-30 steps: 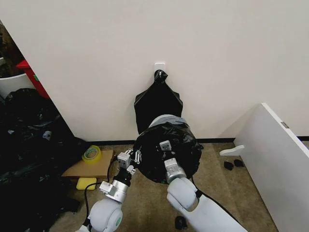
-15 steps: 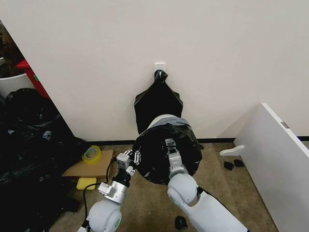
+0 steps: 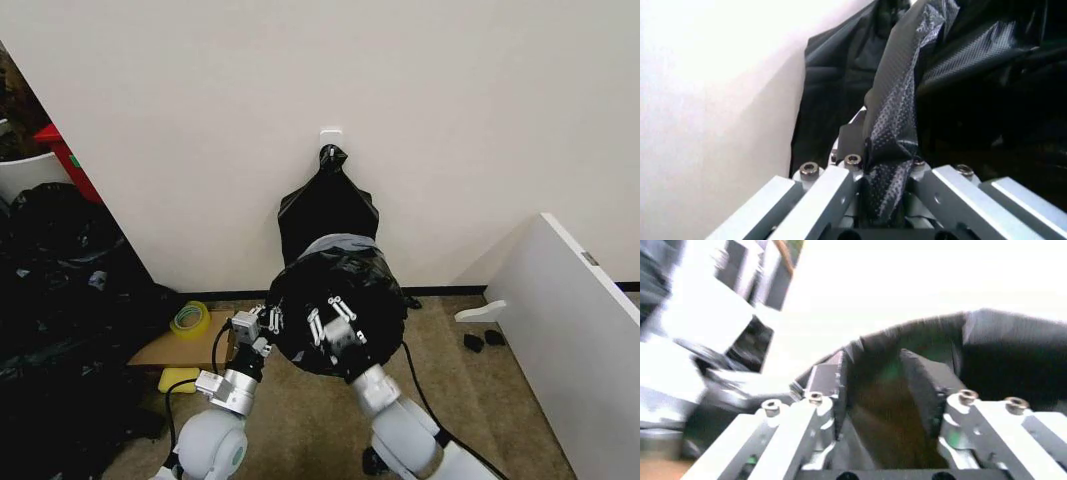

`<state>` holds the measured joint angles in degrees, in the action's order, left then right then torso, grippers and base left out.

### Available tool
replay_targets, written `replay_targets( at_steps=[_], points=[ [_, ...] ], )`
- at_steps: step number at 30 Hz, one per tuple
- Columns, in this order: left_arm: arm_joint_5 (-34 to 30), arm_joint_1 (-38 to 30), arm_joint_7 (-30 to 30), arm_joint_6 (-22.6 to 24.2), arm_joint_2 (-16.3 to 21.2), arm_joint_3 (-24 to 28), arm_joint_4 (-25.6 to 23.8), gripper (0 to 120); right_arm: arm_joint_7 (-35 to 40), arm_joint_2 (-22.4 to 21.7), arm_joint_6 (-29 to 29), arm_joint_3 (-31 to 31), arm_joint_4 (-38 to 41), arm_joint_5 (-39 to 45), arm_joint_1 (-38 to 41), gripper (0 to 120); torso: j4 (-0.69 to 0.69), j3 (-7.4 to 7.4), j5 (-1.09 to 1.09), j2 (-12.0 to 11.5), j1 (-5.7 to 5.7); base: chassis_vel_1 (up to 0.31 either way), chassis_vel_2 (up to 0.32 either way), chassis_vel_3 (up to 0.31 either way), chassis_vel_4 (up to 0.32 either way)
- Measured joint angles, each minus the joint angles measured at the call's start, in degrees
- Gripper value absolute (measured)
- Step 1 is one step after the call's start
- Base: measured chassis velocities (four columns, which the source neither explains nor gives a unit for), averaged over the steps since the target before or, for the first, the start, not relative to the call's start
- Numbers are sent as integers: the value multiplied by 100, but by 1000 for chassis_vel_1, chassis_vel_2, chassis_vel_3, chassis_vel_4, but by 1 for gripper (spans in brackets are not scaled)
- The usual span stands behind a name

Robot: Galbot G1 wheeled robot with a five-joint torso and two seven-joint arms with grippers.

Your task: Place the garbage bag over the trash bin.

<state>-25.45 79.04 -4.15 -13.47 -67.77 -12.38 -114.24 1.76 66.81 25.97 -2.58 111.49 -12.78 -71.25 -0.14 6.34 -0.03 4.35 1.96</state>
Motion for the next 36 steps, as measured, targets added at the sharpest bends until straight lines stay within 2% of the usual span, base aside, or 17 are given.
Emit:
replay_targets(
  at_steps=[2,3,5,7,10,12,13,16,17,18,19,22,27,32,36],
  points=[
    [-289,-4,-119,300,9,-13,-116,0,-293,36,418,238,183,-31,-261,45,0,0,-1,0,0,0,0,0,0],
    [-289,-4,-119,300,9,-13,-116,0,-293,36,418,238,183,-31,-261,45,0,0,-1,0,0,0,0,0,0],
    [-611,-20,-267,621,15,-32,-232,0,-375,89,578,397,339,9,-450,54,0,0,-1,0,0,0,0,0,0],
    [-772,-30,-357,774,22,-44,-287,0,-383,124,626,480,435,39,-552,58,-1,0,1,0,0,0,0,0,0],
    [-1205,-60,-656,1201,26,-77,-417,0,-363,213,671,681,630,76,-728,70,0,0,-1,0,0,0,0,0,0],
    [-1761,-103,-1056,1802,27,-125,-563,0,-265,394,679,960,835,84,-899,83,-1,0,0,0,0,0,0,0,0],
    [-1761,-103,-1056,1802,27,-125,-563,0,-265,394,679,960,835,84,-899,83,-1,0,0,0,0,0,0,0,0],
    [-2920,-222,-1844,2988,10,-241,-811,0,232,975,472,1648,1268,-82,-1168,95,-2,0,0,0,0,0,0,0,0],
    [-3131,-246,-2047,3295,4,-259,-848,0,472,1161,354,1814,1360,-155,-1231,98,-1,0,0,0,0,0,0,0,0],
    [-3131,-246,-2047,3295,4,-259,-848,0,472,1161,354,1814,1360,-155,-1231,98,-1,0,0,0,0,0,0,0,0],
    [-3422,-263,-2420,3865,-2,-250,-884,0,793,1375,178,1954,1440,-196,-1318,100,-1,0,-1,0,0,0,0,0,0],
    [-3326,-146,-3015,4636,-87,-81,-888,0,1144,1578,84,1994,1455,-305,-1426,100,0,0,-1,0,0,0,0,0,0],
    [-2945,12,-3296,4741,-182,-31,-754,1,1302,1574,112,1861,1316,-437,-1450,100,1,0,0,0,0,0,0,0,0],
    [-2833,124,-3301,4595,-269,-45,-571,20,1441,1638,221,1755,1207,-658,-1581,100,-1,0,2,0,0,0,0,0,0],
    [-2757,264,-3362,4514,-274,-70,-660,34,1449,1694,267,1746,1185,-786,-1635,100,0,0,-2,0,0,0,0,0,0]
  ],
)
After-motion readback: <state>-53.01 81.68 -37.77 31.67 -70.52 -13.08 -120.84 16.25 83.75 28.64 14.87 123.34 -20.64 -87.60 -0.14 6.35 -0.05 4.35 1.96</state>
